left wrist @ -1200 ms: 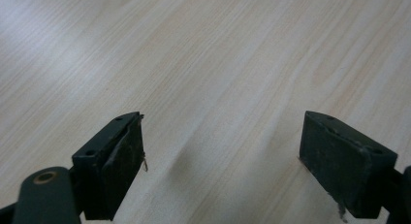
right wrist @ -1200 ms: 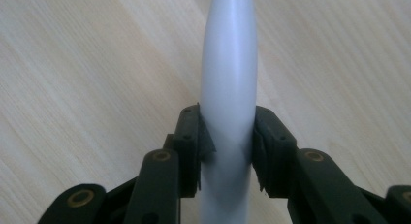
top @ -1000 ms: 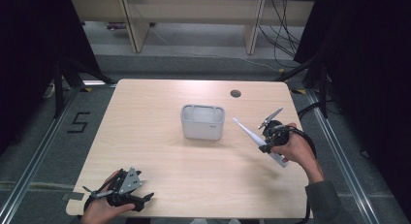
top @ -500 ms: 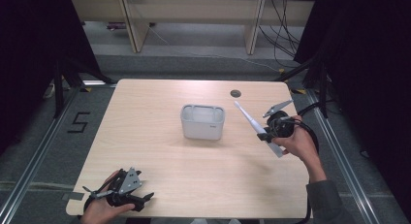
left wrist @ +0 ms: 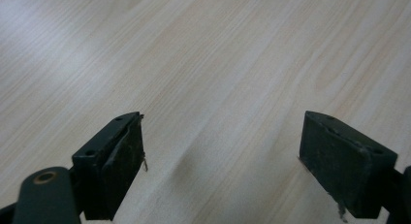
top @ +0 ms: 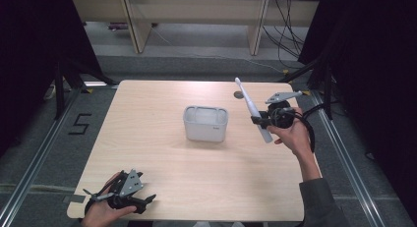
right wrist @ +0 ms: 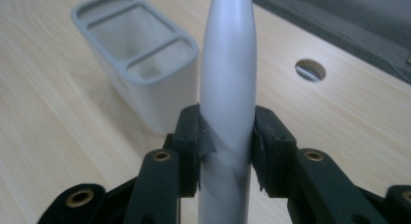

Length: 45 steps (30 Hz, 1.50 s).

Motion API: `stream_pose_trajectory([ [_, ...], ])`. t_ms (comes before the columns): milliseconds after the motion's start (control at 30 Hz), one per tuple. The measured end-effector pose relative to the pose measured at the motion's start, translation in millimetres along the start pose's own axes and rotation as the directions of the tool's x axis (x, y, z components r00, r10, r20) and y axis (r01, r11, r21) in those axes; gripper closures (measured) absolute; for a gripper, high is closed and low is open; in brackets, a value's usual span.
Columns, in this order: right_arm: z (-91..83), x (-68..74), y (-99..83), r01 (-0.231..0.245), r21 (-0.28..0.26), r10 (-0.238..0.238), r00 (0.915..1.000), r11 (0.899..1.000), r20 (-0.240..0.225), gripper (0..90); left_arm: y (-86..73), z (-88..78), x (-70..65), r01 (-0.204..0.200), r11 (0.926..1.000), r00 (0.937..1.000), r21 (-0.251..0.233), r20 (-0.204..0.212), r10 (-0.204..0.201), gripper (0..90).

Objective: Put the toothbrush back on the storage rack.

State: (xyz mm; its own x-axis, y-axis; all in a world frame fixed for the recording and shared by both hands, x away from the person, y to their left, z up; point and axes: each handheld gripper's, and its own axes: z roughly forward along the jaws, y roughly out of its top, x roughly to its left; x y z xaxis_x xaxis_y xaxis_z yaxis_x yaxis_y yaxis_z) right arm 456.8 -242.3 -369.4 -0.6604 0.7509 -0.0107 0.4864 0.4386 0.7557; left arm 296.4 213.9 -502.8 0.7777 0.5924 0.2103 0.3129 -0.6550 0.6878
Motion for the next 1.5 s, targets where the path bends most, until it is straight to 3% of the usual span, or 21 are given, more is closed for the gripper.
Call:
stream_pose_trajectory([
  [233,7.8,1.2,4.9,0.003,-0.099,-0.004,0.9999,0.995,-0.010,66.6,0.2,-1.1,0.5,-0.009,0.9999,1.0000,0.005,0.004,0.009,15.6],
  [267,9.8,3.9,5.0,-0.023,-0.111,0.021,0.9997,0.994,-0.015,66.6,0.1,-1.0,0.4,-0.009,0.9999,0.9999,0.006,0.005,0.009,15.6],
  [333,12.5,2.9,6.4,-0.009,-0.137,0.005,0.9996,0.990,-0.029,66.6,0.1,-0.8,0.6,-0.010,0.9999,0.9999,0.008,0.002,0.010,15.6],
  [400,13.9,4.9,8.0,-0.030,-0.164,0.027,0.9994,0.986,-0.021,66.6,0.2,-1.1,0.4,-0.009,0.9999,1.0000,0.006,0.005,0.009,15.6],
  [433,14.6,4.1,9.4,-0.015,-0.179,0.012,0.9998,0.984,-0.015,66.6,0.1,-1.1,0.6,-0.008,0.9999,1.0000,0.007,0.005,0.008,15.6],
  [467,15.6,6.7,10.4,-0.045,-0.189,0.041,0.9989,0.981,-0.023,66.6,-0.1,-0.2,-0.1,0.004,1.0000,1.0000,-0.003,0.006,-0.003,15.6],
  [567,17.7,6.1,14.8,-0.035,-0.227,0.028,0.9991,0.973,-0.033,66.6,0.2,-1.2,0.4,-0.009,0.9999,1.0000,0.005,0.004,0.009,15.6],
  [667,21.4,8.0,18.6,-0.054,-0.271,0.045,0.9982,0.961,-0.038,66.6,-0.1,-0.9,0.6,-0.008,0.9999,1.0000,0.008,0.004,0.008,15.6],
  [767,22.8,10.2,22.2,-0.080,-0.283,0.066,0.9962,0.956,-0.057,66.6,0.0,-1.0,0.4,-0.008,0.9999,1.0000,0.006,0.005,0.008,15.6],
  [833,24.1,10.3,25.5,-0.067,-0.303,0.054,0.9973,0.951,-0.050,66.6,-0.3,-0.3,-0.1,0.004,1.0000,1.0000,-0.003,0.006,-0.004,15.6],
  [867,24.7,12.4,27.4,-0.094,-0.305,0.076,0.9946,0.948,-0.070,66.6,-0.2,-1.1,0.6,-0.008,0.9999,1.0000,0.007,0.004,0.008,15.6],
  [933,26.9,13.0,30.5,-0.066,-0.321,0.050,0.9970,0.945,-0.059,66.6,-0.2,-1.1,0.5,-0.007,0.9999,1.0000,0.007,0.006,0.007,15.6],
  [1067,32.1,17.3,35.7,-0.100,-0.325,0.079,0.9940,0.940,-0.076,66.6,-0.1,-1.5,0.4,-0.008,0.9999,1.0000,0.007,0.003,0.008,15.6],
  [1100,33.6,16.9,37.1,-0.075,-0.333,0.058,0.9966,0.940,-0.059,66.6,-0.1,-1.3,0.5,-0.009,0.9999,0.9999,0.007,0.005,0.009,15.6],
  [1267,41.8,23.2,45.6,-0.086,-0.337,0.065,0.9952,0.937,-0.074,66.6,-0.1,-1.3,0.4,-0.007,1.0000,1.0000,0.006,0.006,0.007,15.6],
  [1400,46.6,27.0,54.8,-0.077,-0.366,0.053,0.9957,0.927,-0.076,66.6,-0.1,-1.8,0.5,-0.010,0.9999,1.0000,0.006,0.000,0.010,15.6],
  [1433,48.3,28.7,56.4,-0.097,-0.370,0.066,0.9932,0.924,-0.096,66.6,-0.1,-1.7,0.2,-0.007,1.0000,1.0000,0.002,0.003,0.007,15.6],
  [1500,52.2,29.8,58.9,-0.079,-0.375,0.051,0.9951,0.924,-0.085,66.6,-0.1,-1.8,0.5,-0.009,0.9999,1.0000,0.006,0.001,0.009,15.6],
])
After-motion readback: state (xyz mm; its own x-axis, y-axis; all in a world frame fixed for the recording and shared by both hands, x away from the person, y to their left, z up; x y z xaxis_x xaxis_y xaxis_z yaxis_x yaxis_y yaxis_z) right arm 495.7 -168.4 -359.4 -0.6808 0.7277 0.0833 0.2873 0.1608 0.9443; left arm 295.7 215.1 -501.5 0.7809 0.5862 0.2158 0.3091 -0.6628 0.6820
